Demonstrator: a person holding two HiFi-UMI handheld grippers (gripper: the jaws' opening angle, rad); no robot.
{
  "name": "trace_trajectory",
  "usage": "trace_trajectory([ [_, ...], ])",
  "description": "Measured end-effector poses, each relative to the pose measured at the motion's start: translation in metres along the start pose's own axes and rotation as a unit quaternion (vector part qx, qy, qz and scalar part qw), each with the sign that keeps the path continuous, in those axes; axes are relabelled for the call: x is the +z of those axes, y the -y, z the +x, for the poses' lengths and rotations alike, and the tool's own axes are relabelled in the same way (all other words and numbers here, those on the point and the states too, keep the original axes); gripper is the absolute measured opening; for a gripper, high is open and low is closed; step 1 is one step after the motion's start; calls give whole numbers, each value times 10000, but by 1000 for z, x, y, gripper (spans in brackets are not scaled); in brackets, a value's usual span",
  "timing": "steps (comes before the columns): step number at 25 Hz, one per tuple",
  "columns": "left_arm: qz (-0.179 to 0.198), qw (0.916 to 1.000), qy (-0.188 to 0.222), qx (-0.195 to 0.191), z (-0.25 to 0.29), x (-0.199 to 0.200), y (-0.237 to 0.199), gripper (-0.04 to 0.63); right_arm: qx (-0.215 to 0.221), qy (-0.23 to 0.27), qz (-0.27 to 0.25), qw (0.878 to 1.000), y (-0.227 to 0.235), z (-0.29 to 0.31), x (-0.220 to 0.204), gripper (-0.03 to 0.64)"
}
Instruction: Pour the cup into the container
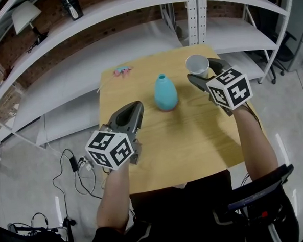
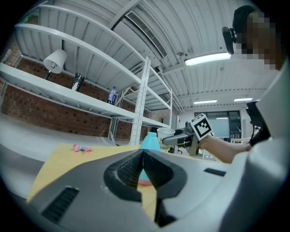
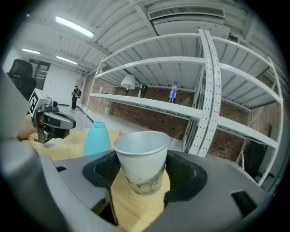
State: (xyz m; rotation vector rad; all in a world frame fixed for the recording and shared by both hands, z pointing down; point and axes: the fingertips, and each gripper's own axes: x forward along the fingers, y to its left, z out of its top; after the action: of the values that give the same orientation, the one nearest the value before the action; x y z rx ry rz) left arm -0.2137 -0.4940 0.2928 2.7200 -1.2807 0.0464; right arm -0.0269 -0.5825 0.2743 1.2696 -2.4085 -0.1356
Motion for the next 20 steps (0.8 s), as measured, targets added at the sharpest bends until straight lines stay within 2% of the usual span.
trace_trajectory([
  [11, -14, 10000, 37, 75, -13, 1, -4, -8, 209, -122, -1320, 9910, -41, 8, 44, 313],
  [20, 63, 10000, 14, 62, -13, 3, -6, -9, 51, -368, -2181, 9752, -52, 16, 52, 313],
])
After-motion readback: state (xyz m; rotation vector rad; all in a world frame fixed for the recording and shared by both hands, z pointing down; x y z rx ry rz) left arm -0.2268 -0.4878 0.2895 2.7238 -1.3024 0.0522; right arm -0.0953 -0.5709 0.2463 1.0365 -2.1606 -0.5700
